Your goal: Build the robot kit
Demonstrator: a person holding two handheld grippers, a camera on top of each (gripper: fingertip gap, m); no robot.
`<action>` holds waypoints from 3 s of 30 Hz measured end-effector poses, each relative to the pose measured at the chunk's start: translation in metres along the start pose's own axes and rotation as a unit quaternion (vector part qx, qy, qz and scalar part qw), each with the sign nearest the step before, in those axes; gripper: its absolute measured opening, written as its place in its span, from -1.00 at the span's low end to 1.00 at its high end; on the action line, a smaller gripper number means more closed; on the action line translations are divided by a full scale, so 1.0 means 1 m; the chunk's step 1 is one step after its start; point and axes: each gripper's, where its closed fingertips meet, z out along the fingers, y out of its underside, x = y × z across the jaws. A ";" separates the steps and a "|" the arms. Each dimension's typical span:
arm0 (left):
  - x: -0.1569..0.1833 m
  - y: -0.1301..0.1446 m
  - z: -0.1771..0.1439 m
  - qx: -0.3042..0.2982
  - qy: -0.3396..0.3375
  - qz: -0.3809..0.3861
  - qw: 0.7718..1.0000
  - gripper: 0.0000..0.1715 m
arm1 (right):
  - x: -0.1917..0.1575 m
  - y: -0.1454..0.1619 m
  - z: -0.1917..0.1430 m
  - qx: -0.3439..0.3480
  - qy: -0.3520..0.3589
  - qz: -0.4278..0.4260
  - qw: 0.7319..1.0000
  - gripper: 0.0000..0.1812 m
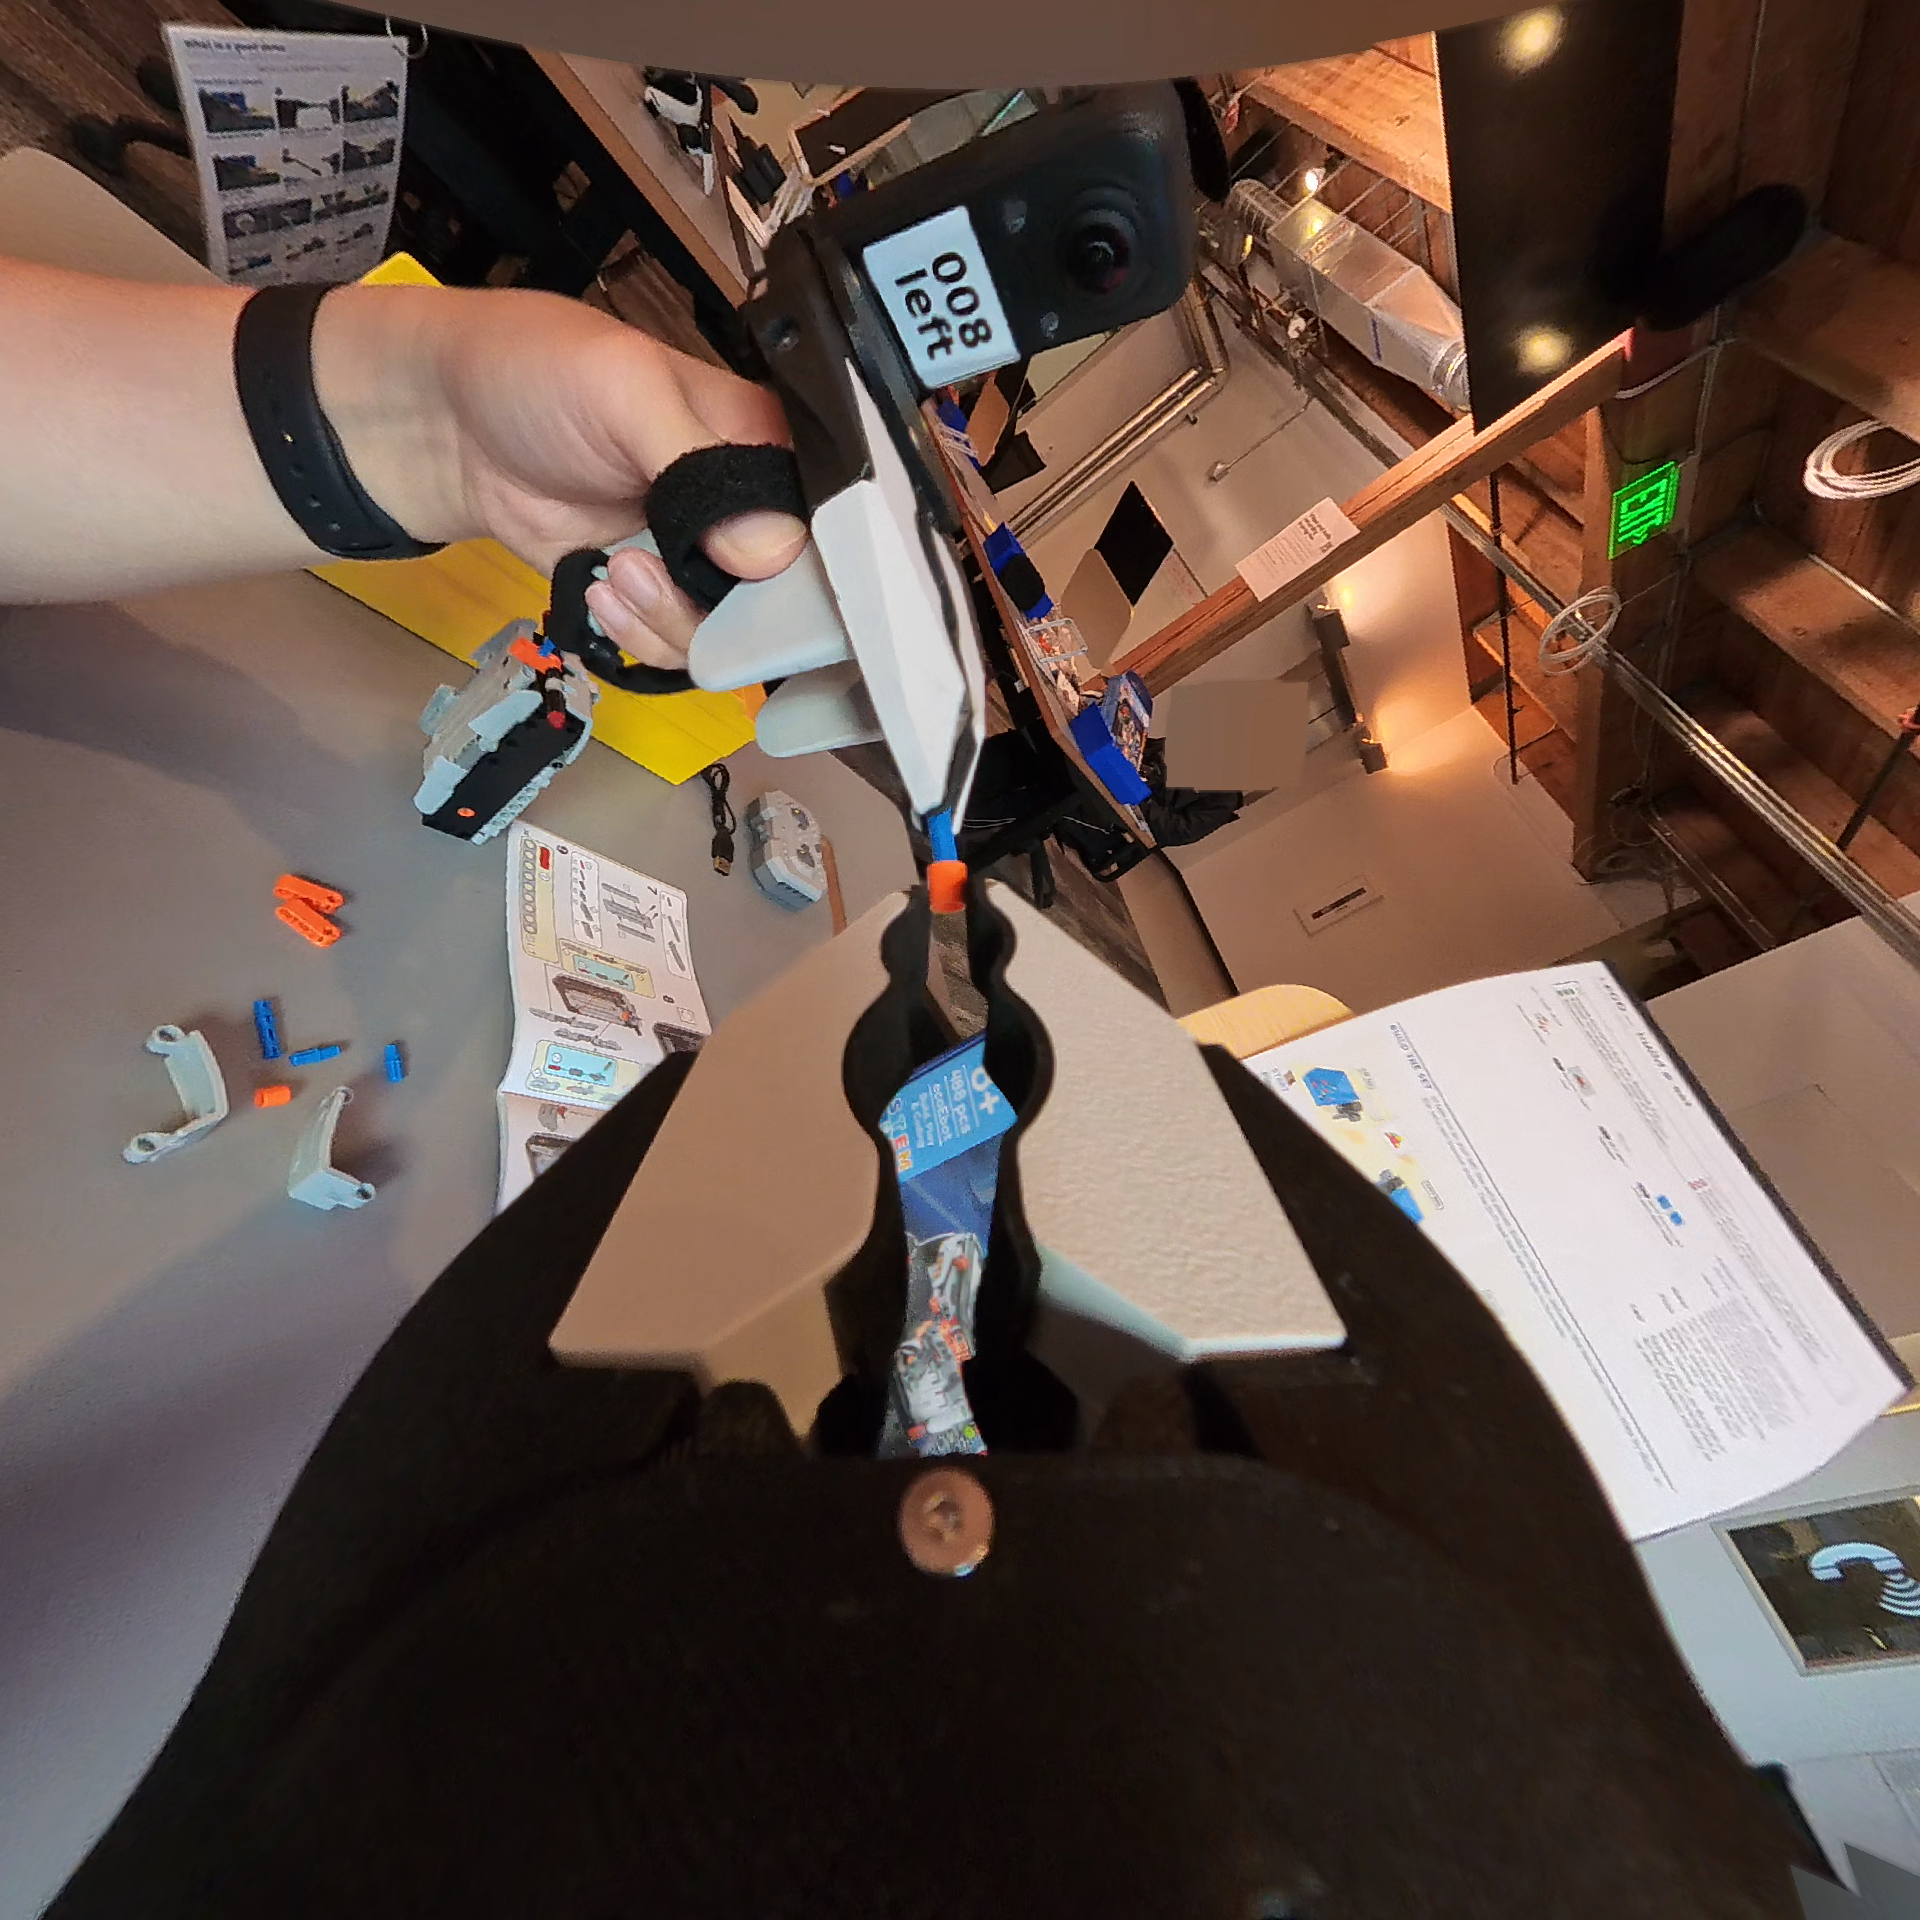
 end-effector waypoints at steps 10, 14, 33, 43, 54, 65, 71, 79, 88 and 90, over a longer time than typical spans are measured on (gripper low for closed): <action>-0.013 0.009 -0.001 -0.040 -0.075 0.035 0.996 -0.97 | -0.003 0.012 0.011 -0.072 0.030 -0.054 0.995 -0.95; -0.016 0.010 -0.002 -0.047 -0.091 0.043 0.994 -0.97 | -0.003 0.014 0.014 -0.084 0.038 -0.057 0.994 -0.95; -0.039 0.019 -0.003 -0.098 -0.227 0.110 0.963 -0.96 | -0.001 0.036 0.028 -0.157 0.077 -0.069 0.982 -0.96; -0.027 0.020 -0.008 -0.080 -0.148 0.052 0.984 -0.96 | -0.007 0.028 0.024 -0.118 0.054 -0.090 0.987 -0.95; -0.014 0.010 -0.010 -0.031 -0.063 0.002 0.998 -0.97 | -0.005 0.012 0.018 -0.040 0.054 -0.063 0.996 -0.95; -0.024 0.005 -0.011 -0.033 -0.139 0.058 0.988 -0.97 | 0.003 0.018 0.024 -0.080 0.077 -0.009 0.994 -0.95; -0.030 0.004 -0.012 -0.030 -0.162 0.069 0.984 -0.96 | 0.007 0.021 0.028 -0.079 0.096 0.024 0.992 -0.95; -0.028 0.014 -0.011 -0.059 -0.146 0.053 0.986 -0.96 | 0.000 0.024 0.027 -0.089 0.077 -0.020 0.993 -0.96; -0.032 0.018 -0.010 -0.077 -0.173 0.073 0.979 -0.96 | -0.003 0.029 0.029 -0.121 0.078 -0.040 0.989 -0.95; -0.033 0.018 -0.010 -0.080 -0.181 0.077 0.977 -0.96 | -0.003 0.030 0.030 -0.128 0.081 -0.039 0.988 -0.95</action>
